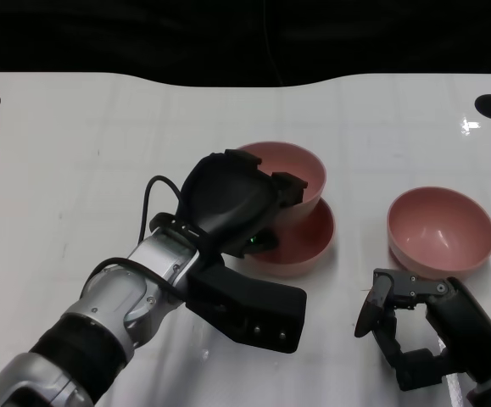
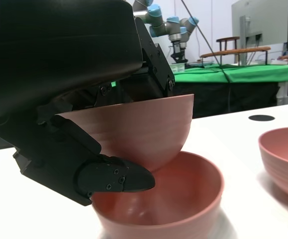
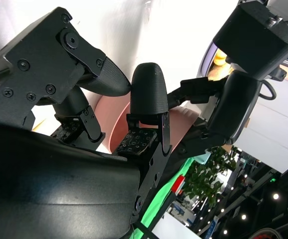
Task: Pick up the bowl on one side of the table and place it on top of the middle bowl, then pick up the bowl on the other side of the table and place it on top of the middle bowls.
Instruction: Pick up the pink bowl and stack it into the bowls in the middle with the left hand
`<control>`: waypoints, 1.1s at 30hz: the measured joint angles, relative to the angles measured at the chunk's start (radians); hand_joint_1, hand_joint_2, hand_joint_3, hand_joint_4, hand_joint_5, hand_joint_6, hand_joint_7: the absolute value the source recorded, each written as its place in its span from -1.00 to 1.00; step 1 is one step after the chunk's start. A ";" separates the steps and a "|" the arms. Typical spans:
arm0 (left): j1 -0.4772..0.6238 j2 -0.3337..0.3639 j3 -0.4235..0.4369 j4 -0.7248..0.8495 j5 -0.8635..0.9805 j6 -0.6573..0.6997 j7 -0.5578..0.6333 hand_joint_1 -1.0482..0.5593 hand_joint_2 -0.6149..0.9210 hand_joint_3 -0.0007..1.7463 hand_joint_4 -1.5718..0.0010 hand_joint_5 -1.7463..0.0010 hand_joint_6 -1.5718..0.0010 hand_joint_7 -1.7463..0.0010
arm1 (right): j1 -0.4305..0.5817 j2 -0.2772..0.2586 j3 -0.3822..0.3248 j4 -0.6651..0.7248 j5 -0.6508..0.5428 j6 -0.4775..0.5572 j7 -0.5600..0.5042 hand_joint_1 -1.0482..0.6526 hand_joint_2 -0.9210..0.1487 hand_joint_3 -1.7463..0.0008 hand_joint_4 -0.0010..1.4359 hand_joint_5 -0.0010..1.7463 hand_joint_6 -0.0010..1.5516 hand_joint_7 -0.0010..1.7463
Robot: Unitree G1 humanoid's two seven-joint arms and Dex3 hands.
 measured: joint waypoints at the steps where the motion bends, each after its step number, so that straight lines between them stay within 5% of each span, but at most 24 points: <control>1: -0.006 -0.007 0.000 0.015 -0.001 -0.006 0.004 -0.05 0.69 -0.25 -0.12 -1.00 -0.07 -0.28 | 0.000 0.000 0.000 0.000 0.000 0.000 0.000 0.08 0.06 -0.60 0.17 1.00 0.09 0.52; 10: -0.024 -0.029 -0.007 0.093 -0.009 -0.031 0.002 -0.08 0.76 -0.25 -0.08 -1.00 0.00 -0.37 | 0.000 0.000 0.000 0.000 0.001 0.000 0.002 0.10 0.08 -0.60 0.17 1.00 0.10 0.52; 16: -0.046 -0.042 -0.029 0.117 -0.004 -0.023 -0.008 -0.09 0.86 -0.43 -0.02 -0.93 0.01 -0.36 | 0.000 0.000 0.000 0.002 0.006 -0.007 0.012 0.12 0.07 -0.60 0.17 1.00 0.09 0.53; 21: -0.046 -0.050 -0.028 0.159 -0.045 -0.072 -0.008 -0.07 0.98 -0.68 -0.06 -0.34 -0.01 0.17 | 0.000 0.000 0.002 0.003 0.011 -0.011 0.022 0.11 0.07 -0.59 0.16 1.00 0.09 0.52; 23: -0.046 -0.052 -0.026 0.169 -0.066 -0.079 -0.025 -0.09 1.00 -0.66 0.18 -0.18 0.24 0.50 | 0.000 0.000 0.002 0.003 0.009 -0.011 0.022 0.13 0.06 -0.59 0.15 1.00 0.09 0.52; 26: -0.047 -0.052 -0.026 0.171 -0.084 -0.074 -0.084 -0.20 1.00 -0.58 0.41 0.39 0.48 0.91 | 0.000 0.000 0.003 0.003 0.005 -0.012 0.021 0.14 0.05 -0.59 0.14 1.00 0.10 0.52; 33: -0.048 -0.051 -0.029 0.163 -0.086 -0.026 -0.200 -0.55 1.00 -0.38 0.79 0.71 0.72 1.00 | 0.000 0.000 0.004 0.004 0.013 -0.012 0.031 0.14 0.04 -0.58 0.16 0.98 0.10 0.53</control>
